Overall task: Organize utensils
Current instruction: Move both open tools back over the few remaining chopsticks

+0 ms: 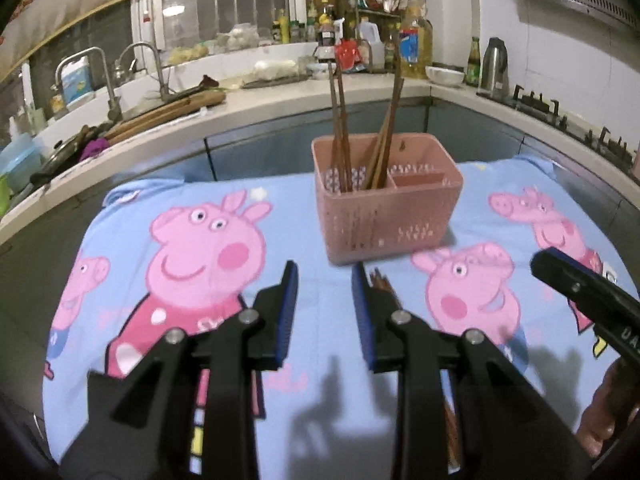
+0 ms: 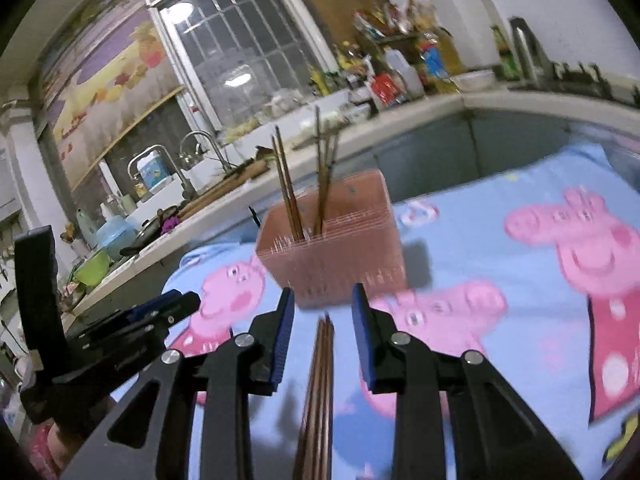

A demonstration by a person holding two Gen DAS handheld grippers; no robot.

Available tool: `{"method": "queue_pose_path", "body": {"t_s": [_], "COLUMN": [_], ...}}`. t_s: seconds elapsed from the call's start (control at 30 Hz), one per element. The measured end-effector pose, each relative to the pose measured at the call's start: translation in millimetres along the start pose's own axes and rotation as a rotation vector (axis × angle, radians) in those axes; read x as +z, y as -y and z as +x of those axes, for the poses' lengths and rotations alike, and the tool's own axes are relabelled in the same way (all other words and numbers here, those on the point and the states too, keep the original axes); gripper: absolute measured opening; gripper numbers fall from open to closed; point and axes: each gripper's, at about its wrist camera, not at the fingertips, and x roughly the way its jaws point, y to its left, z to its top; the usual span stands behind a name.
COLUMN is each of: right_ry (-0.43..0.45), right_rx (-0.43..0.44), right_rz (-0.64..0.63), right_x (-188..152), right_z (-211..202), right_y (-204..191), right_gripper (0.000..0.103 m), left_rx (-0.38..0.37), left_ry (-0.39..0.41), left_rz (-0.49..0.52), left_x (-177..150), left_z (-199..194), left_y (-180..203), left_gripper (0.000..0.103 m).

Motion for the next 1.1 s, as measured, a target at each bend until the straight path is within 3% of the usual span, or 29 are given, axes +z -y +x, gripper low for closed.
{"method": "queue_pose_path", "body": {"t_s": [0.23,0.37,0.73,1.1], "right_ry": [-0.011,-0.026,-0.104,-0.139], "right_rx": [-0.024,-0.026,-0.020,-0.019], "right_rz": [0.041,0.036,-0.004,-0.005], "right_x": [-24,-32,-58,-63], "right_z": [-26,-30,-20,-13], "right_y": [7,4,-12,-16], "right_gripper": [0.003,0.006,0.010,0.010], "left_rx": [0.004,0.017,0.055,0.040], "left_ry": [-0.028,-0.031,-0.053,-0.077], "left_rz": [0.005,0.003,0.014,0.020], "left_x": [-27,-37,-56,-64], "left_z": [-11,-16,-17,-11], "left_y": [4,4,3,6], "left_gripper": [0.027,0.040,0.040,0.041]}}
